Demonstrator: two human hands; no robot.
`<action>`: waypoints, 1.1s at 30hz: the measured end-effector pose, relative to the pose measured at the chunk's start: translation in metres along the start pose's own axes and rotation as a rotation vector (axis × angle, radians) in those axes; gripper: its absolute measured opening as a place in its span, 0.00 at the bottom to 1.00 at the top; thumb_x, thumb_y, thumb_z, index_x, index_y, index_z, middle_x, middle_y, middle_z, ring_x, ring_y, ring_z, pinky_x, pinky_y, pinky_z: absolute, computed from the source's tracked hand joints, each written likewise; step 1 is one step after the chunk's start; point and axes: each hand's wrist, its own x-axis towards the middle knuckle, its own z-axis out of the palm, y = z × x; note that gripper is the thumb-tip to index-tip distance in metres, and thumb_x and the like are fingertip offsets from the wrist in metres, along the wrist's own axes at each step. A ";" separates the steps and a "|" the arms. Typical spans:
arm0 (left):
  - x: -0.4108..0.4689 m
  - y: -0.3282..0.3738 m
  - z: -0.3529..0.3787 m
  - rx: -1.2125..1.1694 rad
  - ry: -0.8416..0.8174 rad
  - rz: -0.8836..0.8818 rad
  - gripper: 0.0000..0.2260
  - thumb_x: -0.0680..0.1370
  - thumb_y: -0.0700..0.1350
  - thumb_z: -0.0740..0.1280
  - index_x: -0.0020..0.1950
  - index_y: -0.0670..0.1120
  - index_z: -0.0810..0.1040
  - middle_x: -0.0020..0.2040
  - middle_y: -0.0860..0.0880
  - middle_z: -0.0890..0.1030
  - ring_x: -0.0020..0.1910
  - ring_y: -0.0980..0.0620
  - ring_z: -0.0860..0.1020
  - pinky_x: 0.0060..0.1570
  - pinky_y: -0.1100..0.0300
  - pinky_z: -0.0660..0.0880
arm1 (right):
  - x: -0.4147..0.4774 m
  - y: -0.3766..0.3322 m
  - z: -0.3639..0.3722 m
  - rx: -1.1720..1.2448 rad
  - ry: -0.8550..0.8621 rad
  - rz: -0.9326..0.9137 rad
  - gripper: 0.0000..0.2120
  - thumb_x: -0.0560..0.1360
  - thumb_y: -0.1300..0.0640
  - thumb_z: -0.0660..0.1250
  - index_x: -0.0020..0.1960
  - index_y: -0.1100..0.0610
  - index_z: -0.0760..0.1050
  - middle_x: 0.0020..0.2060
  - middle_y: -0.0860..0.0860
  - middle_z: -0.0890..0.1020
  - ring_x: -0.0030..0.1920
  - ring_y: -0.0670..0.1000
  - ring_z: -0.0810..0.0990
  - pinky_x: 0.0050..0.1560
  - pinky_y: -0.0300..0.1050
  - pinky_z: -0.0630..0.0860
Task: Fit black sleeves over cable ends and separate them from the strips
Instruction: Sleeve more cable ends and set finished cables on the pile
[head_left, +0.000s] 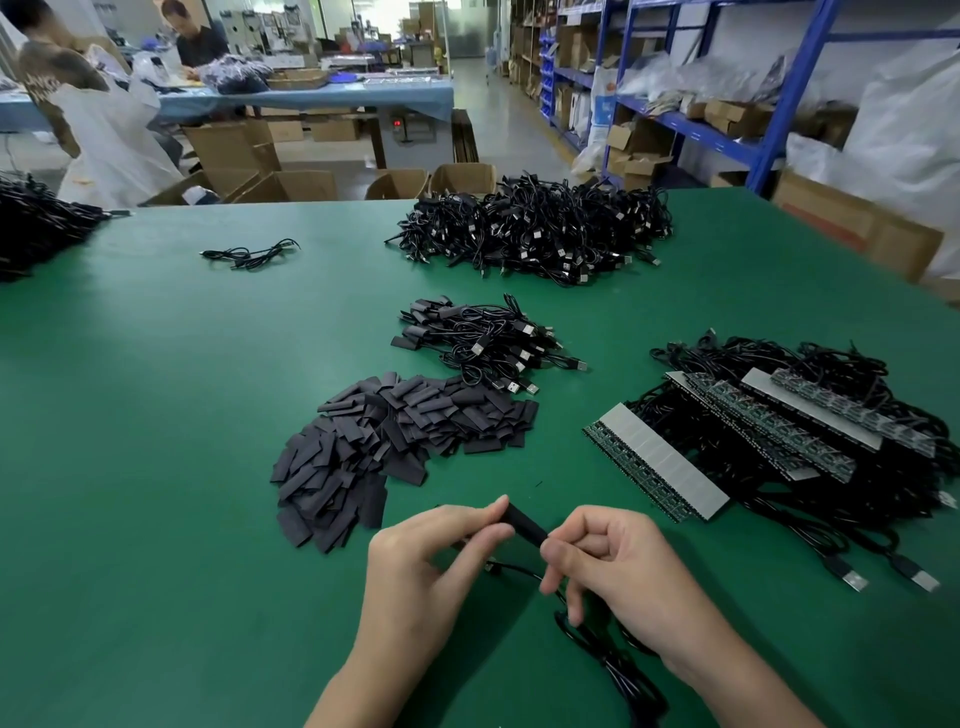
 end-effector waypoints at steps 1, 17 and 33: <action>0.001 0.001 0.001 -0.077 0.005 -0.098 0.07 0.75 0.54 0.76 0.51 0.54 0.89 0.44 0.61 0.87 0.43 0.60 0.85 0.45 0.68 0.78 | 0.000 -0.001 0.001 -0.024 -0.003 -0.006 0.07 0.74 0.51 0.75 0.43 0.54 0.81 0.37 0.57 0.87 0.27 0.51 0.80 0.44 0.39 0.78; 0.009 -0.013 -0.017 -0.218 0.003 -0.379 0.14 0.77 0.42 0.75 0.59 0.56 0.84 0.45 0.54 0.86 0.45 0.56 0.83 0.44 0.69 0.75 | -0.006 -0.009 -0.013 -0.707 0.146 -0.122 0.07 0.76 0.49 0.71 0.45 0.37 0.79 0.40 0.36 0.83 0.40 0.40 0.79 0.42 0.34 0.74; 0.012 -0.029 -0.032 0.377 -0.443 0.034 0.09 0.76 0.60 0.72 0.50 0.57 0.83 0.54 0.61 0.76 0.56 0.60 0.70 0.58 0.66 0.69 | 0.173 -0.165 0.005 -1.037 0.281 -0.354 0.16 0.82 0.50 0.68 0.66 0.56 0.78 0.58 0.53 0.79 0.56 0.53 0.79 0.60 0.51 0.77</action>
